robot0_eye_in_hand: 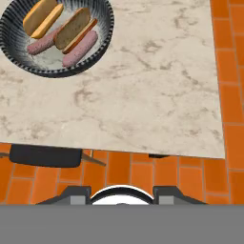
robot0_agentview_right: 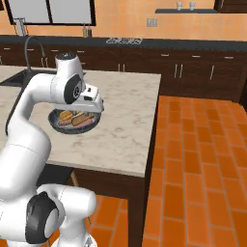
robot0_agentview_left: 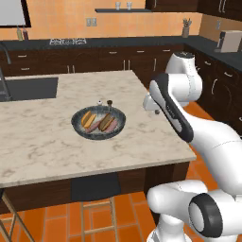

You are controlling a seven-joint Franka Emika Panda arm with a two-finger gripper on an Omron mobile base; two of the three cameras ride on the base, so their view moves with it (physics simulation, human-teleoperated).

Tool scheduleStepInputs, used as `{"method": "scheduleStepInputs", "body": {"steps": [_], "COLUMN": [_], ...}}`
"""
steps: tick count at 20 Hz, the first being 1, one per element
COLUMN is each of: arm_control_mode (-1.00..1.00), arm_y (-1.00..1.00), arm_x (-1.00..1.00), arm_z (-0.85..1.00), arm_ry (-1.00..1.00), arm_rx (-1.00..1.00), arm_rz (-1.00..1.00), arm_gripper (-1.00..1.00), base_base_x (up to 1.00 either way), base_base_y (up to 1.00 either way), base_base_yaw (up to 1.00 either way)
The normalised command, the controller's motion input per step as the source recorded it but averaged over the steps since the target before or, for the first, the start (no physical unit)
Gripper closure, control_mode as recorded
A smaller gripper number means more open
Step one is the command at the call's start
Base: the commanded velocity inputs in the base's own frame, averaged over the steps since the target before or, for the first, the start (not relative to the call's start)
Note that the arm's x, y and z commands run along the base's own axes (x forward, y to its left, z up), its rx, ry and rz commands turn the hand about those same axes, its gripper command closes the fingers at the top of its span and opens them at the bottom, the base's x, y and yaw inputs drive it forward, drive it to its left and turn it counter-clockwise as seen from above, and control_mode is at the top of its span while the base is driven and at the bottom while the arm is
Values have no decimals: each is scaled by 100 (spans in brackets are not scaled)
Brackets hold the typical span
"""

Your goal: Place one bun and one sausage from the bowl on each plate.

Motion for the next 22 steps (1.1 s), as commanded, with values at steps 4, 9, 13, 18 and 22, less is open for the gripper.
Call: {"method": "scheduleStepInputs", "body": {"steps": [4, 9, 13, 18, 22], "arm_control_mode": [-100, -100, -100, -100, -100], "arm_y": [61, 100, 98, 35, 2], "arm_x": [18, 88, 95, 86, 81], "arm_z": [-3, -2, -13, -31, -69], "arm_ry": [3, 2, 0, 0, 0], "arm_rx": [-5, -7, -1, 6, 24], "arm_rz": [-1, -10, -15, -20, -19], "arm_gripper": [-100, -100, -100, -100, -100], "base_base_x": [0, 0, 0, 0, 0], "base_base_y": [0, 0, 0, 0, 0], "base_base_yaw": [0, 0, 0, 0, 0]}}
